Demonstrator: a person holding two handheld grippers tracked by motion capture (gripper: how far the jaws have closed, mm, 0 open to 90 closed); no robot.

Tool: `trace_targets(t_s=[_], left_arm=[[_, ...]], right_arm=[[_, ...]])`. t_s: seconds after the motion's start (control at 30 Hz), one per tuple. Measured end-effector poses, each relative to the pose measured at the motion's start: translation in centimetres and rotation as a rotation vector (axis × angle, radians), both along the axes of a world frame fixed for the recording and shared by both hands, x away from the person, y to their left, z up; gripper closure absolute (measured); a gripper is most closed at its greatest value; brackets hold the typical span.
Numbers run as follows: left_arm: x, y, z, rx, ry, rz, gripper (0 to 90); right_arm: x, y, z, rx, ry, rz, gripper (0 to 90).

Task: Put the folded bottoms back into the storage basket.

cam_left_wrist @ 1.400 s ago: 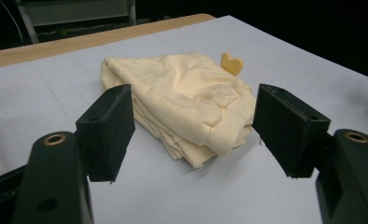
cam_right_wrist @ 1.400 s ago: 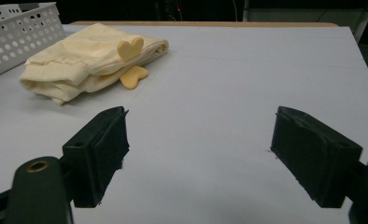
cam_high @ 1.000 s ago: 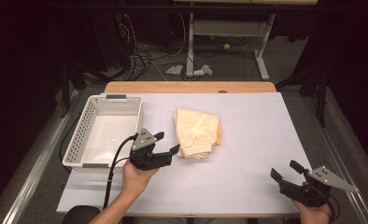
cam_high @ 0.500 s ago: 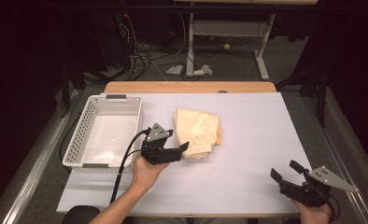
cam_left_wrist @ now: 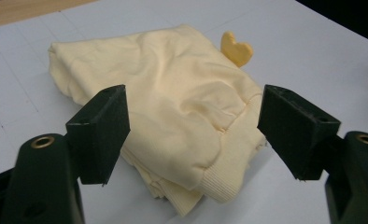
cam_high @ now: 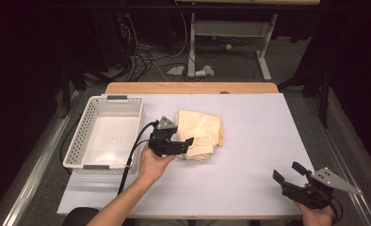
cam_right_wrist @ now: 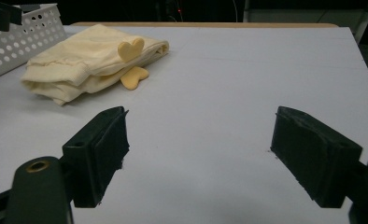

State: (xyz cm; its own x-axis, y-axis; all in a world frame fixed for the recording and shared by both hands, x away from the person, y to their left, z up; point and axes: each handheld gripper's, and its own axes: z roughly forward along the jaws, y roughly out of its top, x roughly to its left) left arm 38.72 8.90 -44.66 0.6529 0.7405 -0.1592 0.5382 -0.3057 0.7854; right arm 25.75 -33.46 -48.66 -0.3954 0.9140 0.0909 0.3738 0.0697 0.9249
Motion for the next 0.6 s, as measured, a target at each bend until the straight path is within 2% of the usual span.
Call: trace_targets(t_s=[0.23,0.6], left_arm=[[1.9,-0.7,-0.1,0.052,0.039,0.025,23.7],[4.1,-1.6,-0.6,0.090,0.084,0.061,23.7]], right_arm=[[0.0,0.0,0.0,0.001,0.001,0.001,19.7],[0.0,0.0,0.0,0.000,0.001,0.000,19.7]])
